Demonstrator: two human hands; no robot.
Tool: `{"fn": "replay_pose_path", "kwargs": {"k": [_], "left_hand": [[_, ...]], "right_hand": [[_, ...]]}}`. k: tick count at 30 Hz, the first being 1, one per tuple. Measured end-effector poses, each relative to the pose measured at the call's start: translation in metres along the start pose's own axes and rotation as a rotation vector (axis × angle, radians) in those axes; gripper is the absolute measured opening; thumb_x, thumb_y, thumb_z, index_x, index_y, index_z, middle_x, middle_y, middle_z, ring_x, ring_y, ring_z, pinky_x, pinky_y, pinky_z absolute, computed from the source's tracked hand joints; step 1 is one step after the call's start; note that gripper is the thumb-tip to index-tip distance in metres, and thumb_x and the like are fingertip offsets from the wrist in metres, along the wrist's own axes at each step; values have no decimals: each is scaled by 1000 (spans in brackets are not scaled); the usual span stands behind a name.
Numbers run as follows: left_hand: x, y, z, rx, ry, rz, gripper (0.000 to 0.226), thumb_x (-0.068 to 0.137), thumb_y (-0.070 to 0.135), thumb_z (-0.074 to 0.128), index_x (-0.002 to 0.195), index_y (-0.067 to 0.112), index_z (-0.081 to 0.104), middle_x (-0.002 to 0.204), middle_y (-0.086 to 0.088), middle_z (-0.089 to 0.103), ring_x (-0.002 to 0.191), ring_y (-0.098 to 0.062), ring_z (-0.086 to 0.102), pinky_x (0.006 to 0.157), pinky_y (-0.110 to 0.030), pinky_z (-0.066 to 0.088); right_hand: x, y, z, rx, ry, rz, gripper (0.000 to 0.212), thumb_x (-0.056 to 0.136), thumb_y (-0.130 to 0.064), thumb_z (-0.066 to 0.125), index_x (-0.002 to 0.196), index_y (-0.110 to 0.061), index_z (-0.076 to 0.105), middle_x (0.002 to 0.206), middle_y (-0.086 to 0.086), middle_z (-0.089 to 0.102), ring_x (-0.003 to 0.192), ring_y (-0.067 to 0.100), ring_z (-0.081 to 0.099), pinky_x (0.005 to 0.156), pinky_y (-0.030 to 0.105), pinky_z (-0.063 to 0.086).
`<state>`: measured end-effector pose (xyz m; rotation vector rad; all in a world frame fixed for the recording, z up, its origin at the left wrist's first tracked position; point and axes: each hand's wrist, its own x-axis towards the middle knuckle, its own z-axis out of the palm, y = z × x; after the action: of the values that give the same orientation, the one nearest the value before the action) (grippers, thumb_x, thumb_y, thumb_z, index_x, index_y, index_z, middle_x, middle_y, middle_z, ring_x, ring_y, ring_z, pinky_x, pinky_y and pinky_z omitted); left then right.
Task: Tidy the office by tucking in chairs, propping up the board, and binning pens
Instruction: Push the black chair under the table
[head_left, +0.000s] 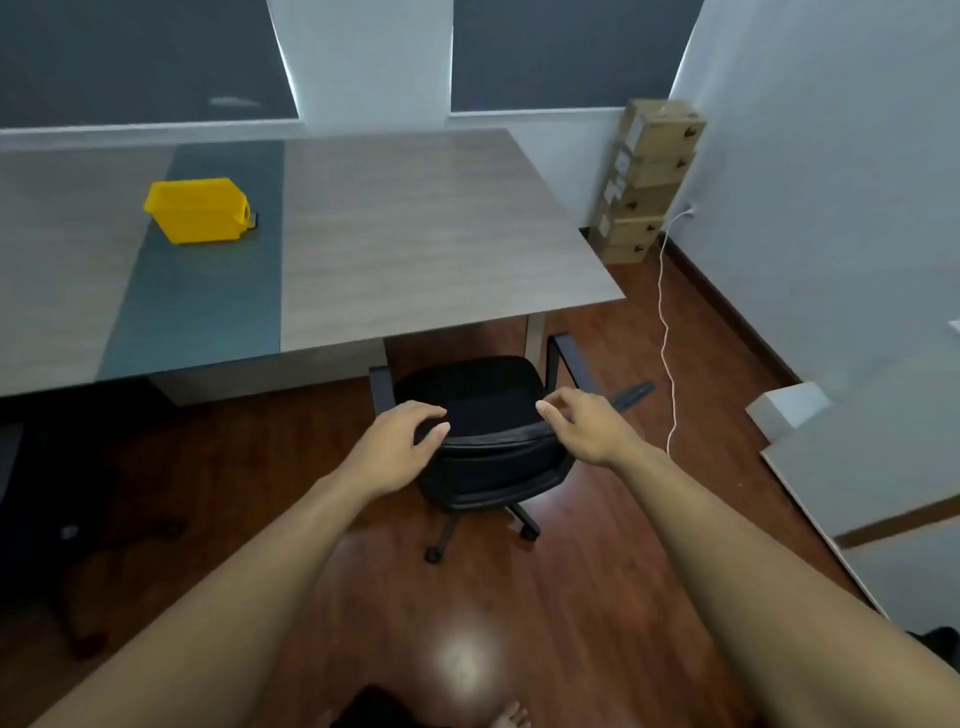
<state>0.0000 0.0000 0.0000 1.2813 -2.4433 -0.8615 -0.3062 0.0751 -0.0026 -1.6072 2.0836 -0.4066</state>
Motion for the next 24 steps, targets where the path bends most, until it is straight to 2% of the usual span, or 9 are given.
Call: {"fn": "replay_pose_path", "kwargs": {"k": [3,7,10,12,15,17,18,20,24], "left_hand": [[20,14,24,17,-34,-31,46,112,46,52,147,20,66,149,2,65,140,-15,58,117,-30,44],[50,20,53,51,-82,-101,45,113,45,48,144,19,68,145,1,67,135,-16,61,114,-35,48],[73,15,75,59,-149,-154,46,114,47,40,124,18,75,126,-1,72,115,-18,68,103,-43,56],[86,12,88,125,-194,-203,56,113,53,30,108,20,75,110,2,71,98,-19,69,90,-46,59],[96,5,100,296,-118,-240,64,110,57,22,86,27,73,86,8,65,74,-17,65,69,-39,55],[105,1,101,361,-94,-245,64,108,55,23,76,26,70,74,8,62,65,-16,61,58,-34,46],[109,-2,100,369,-101,-258,62,108,53,24,75,26,70,73,8,63,64,-15,61,56,-33,44],[123,-10,96,383,-106,-283,60,106,52,28,76,26,73,75,9,67,66,-14,63,56,-32,46],[165,-23,85,372,-80,-288,56,101,51,32,84,29,80,85,10,76,71,-12,68,60,-33,54]], "right_hand": [[17,27,-4,-50,0,25,48,108,-59,43,125,-21,68,118,1,74,113,27,67,102,53,52],[45,60,4,-180,-77,64,46,110,-58,32,102,-25,62,103,0,68,108,33,65,116,62,36],[70,83,17,-294,-142,94,60,110,-61,18,98,-24,63,104,1,67,112,30,63,126,63,17],[84,90,24,-394,-164,62,66,109,-61,12,101,-24,66,108,2,70,114,27,64,127,63,13],[100,92,26,-487,-162,-63,67,110,-57,14,107,-26,73,109,-2,73,109,23,67,122,56,27],[108,91,23,-480,-157,-141,66,109,-58,17,103,-27,75,101,-4,73,97,21,69,109,49,42],[114,90,21,-466,-158,-156,65,109,-60,19,102,-28,74,98,-5,73,91,21,69,98,47,49],[129,86,19,-448,-137,-147,63,108,-63,20,104,-31,74,98,-8,72,87,20,69,79,43,54],[176,84,15,-432,-99,-142,63,106,-65,20,111,-33,74,106,-9,75,93,21,70,76,42,54]]}}
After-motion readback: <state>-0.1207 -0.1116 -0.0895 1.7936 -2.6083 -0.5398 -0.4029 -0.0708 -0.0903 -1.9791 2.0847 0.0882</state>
